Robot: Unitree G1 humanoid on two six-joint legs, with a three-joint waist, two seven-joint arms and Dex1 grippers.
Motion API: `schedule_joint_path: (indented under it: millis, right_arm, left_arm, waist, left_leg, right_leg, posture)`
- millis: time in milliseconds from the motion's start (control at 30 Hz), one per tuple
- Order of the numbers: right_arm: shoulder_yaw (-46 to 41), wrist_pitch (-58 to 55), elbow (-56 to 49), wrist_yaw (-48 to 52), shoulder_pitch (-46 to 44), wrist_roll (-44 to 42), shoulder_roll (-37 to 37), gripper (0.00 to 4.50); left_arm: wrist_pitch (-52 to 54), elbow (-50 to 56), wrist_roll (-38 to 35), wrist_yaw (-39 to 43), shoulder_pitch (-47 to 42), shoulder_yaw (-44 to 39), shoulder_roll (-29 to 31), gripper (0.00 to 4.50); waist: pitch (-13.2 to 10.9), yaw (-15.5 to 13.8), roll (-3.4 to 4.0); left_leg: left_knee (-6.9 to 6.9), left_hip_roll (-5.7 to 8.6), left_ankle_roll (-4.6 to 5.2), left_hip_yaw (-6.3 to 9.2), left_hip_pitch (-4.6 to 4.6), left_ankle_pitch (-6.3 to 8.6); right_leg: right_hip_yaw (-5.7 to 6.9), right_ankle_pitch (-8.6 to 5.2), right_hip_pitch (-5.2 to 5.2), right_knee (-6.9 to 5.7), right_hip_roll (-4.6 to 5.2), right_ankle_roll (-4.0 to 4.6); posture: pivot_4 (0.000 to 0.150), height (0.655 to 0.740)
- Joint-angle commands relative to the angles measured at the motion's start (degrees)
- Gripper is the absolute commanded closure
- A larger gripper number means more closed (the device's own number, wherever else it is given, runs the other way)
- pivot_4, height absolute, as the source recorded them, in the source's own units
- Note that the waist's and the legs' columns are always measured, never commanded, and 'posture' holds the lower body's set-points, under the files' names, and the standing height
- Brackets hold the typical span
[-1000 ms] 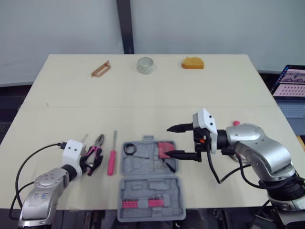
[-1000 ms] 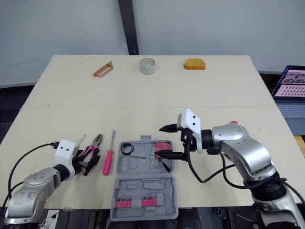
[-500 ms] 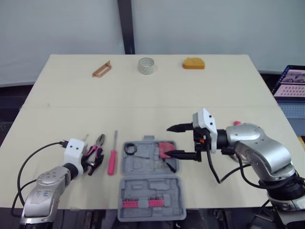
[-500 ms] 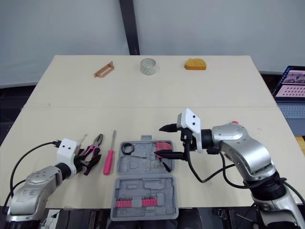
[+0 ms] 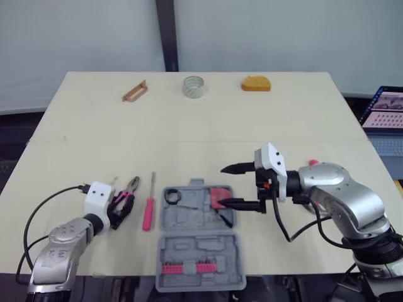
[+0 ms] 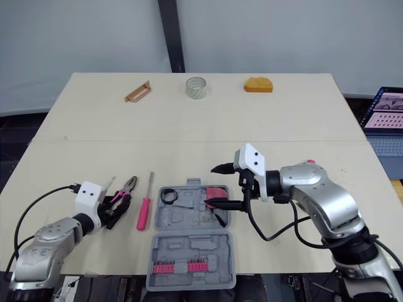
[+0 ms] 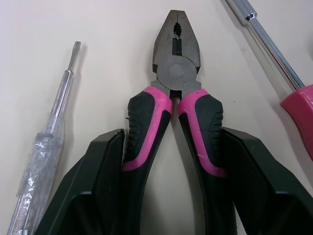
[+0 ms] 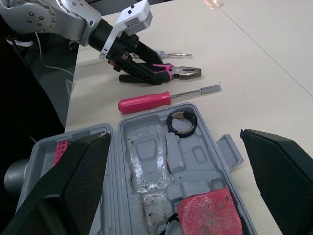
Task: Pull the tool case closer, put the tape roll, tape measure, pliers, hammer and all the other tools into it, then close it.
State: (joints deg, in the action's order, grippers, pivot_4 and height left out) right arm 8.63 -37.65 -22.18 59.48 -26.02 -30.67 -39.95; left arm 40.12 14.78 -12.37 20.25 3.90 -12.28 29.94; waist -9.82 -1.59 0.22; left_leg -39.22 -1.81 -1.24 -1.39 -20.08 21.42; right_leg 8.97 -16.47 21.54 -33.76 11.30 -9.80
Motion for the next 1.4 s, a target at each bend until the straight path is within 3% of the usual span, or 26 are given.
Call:
schedule_joint_path:
  millis: [33,200,333,500,667,800,967,1400]
  right_arm:
    - [-0.7,1.1,-0.9,0.4,-0.2,-0.2,-0.1,0.0]
    - [-1.1,1.4,-0.8,0.9,-1.0,-0.9,0.2,0.0]
    - [-0.5,2.3,0.6,1.3,-3.9,-0.1,1.1,0.0]
    - [0.5,2.8,4.5,3.4,-10.9,0.7,1.6,0.0]
    - [8.6,4.7,10.9,5.1,-20.2,9.1,2.5,0.0]
    - [14.4,3.1,16.8,4.8,-27.4,14.0,6.9,0.0]
    - [19.6,-0.1,20.5,3.9,-32.0,18.6,11.6,0.0]
    - [22.3,-0.5,21.7,4.5,-32.8,23.3,14.8,0.0]
  left_arm:
    - [1.8,0.7,0.1,0.3,-0.5,1.2,0.0,1.95]
    - [10.3,10.4,-3.7,0.7,-3.8,-3.4,2.7,1.95]
    - [10.4,14.3,-7.4,7.2,-7.4,-6.1,9.5,1.95]
    - [0.3,8.8,-9.4,21.2,-12.3,-5.6,19.8,1.95]
    - [-15.9,-2.6,-5.5,37.3,-20.1,4.4,26.7,1.95]
    - [-22.4,-11.9,-2.2,44.3,-30.7,12.2,26.2,1.95]
    - [-23.1,-16.9,-0.4,49.2,-39.9,18.7,22.7,1.95]
    - [-21.0,-17.7,0.6,51.2,-42.9,21.9,18.7,1.95]
  waist:
    - [0.0,0.0,0.0]
    - [-0.1,0.2,-0.14]
    - [-0.2,0.4,-0.28]
    - [-0.2,1.0,-0.23]
    - [-0.2,1.6,-0.21]
    - [-0.2,1.9,-0.21]
    - [-0.2,2.2,-0.21]
    - [-0.2,4.5,-0.21]
  left_leg:
    - [0.0,0.0,0.0,0.0,0.0,0.0]
    - [0.0,0.0,0.0,0.02,-0.05,0.0]
    - [0.0,-0.02,-0.01,0.05,-0.09,-0.01]
    - [0.09,-0.01,-0.02,0.03,-0.11,-0.01]
    - [0.1,-0.01,-0.02,0.01,-0.13,-0.01]
    - [0.09,-0.01,-0.02,-0.03,-0.23,-0.01]
    - [0.13,-0.01,-0.02,-0.14,-0.45,-0.01]
    - [0.06,-0.02,-0.02,-0.15,-0.6,-0.01]
  right_leg:
    - [0.0,0.0,0.0,0.0,0.0,0.0]
    - [0.01,0.0,0.03,0.01,-0.01,0.0]
    - [0.02,0.0,0.08,0.01,-0.02,0.0]
    - [0.04,0.0,0.11,0.11,-0.02,0.01]
    - [0.05,0.0,0.17,0.07,-0.03,0.01]
    - [0.05,0.0,0.35,-0.02,-0.05,0.0]
    - [0.1,0.0,0.79,-0.25,-0.04,0.01]
    - [0.12,0.0,0.99,-0.41,-0.02,0.01]
  posture:
    - [0.15,0.74]
    - [0.15,0.74]
    - [0.15,0.74]
    - [0.15,0.74]
    - [0.15,0.74]
    - [0.15,0.74]
    - [0.15,0.74]
    - [0.15,0.74]
